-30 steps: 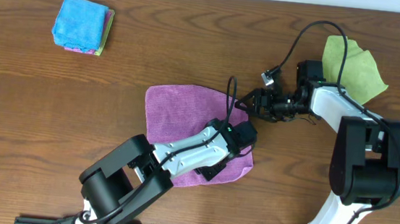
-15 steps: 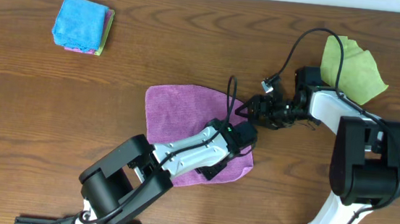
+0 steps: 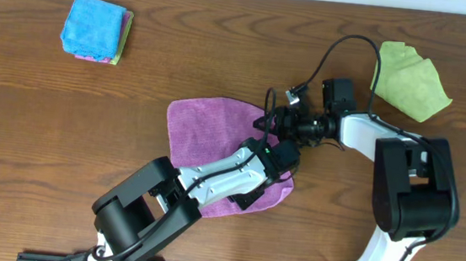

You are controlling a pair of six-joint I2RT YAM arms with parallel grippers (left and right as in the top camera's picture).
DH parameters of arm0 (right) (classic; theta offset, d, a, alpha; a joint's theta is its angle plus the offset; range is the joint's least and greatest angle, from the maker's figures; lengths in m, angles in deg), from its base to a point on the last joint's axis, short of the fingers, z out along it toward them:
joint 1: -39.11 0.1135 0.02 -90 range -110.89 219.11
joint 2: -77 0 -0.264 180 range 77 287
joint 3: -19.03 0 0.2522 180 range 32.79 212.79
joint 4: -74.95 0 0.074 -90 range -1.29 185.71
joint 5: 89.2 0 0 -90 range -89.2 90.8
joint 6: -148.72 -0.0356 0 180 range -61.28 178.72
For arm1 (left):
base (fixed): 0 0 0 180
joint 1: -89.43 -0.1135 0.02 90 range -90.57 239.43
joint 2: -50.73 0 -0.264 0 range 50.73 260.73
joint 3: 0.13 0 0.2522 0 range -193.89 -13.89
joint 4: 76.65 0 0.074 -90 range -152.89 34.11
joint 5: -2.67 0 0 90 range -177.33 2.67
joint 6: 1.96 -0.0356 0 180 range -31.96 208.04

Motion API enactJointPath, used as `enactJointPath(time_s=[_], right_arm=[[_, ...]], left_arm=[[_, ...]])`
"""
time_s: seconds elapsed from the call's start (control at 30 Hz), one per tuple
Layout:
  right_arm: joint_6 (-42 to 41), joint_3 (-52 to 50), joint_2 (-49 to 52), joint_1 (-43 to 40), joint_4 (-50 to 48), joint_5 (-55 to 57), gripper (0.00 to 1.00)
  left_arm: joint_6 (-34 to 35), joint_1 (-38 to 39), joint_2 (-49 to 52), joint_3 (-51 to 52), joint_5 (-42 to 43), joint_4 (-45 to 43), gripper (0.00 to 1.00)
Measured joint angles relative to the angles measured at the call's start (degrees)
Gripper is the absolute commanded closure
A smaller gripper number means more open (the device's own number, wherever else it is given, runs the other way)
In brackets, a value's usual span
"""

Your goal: Fold the cloth

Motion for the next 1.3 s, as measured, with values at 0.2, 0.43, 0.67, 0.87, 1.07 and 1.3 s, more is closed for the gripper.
enactJointPath(time_s=[0.2,0.43,0.67,0.87,1.07,1.3], right_arm=[[-7.6,-0.5,0.0,0.1,-12.7,1.5,0.14],[-15.4,-0.6,0.0,0.1,-24.8,2.3,0.14],[-18.9,-0.6,0.0,0.1,-32.7,2.4,0.15],[-20.1,-0.6,0.0,-2.9,-35.9,2.0,0.22],[-20.5,0.0,0.0,-9.7,-36.0,-1.9,0.29],[-20.6,0.0,0.0,-14.7,-36.2,-9.2,0.30]], left_arm=[[0.0,0.0,0.0,0.0,0.1,0.0,0.94],[0.0,0.0,0.0,0.0,0.1,0.0,0.94],[-0.2,0.0,0.0,0.0,0.1,0.0,0.94],[-0.2,0.0,0.0,0.0,0.2,0.1,0.94],[-0.2,0.0,0.0,0.0,0.2,0.1,0.94],[-0.3,-2.1,-1.8,-0.2,1.0,-0.2,0.94]])
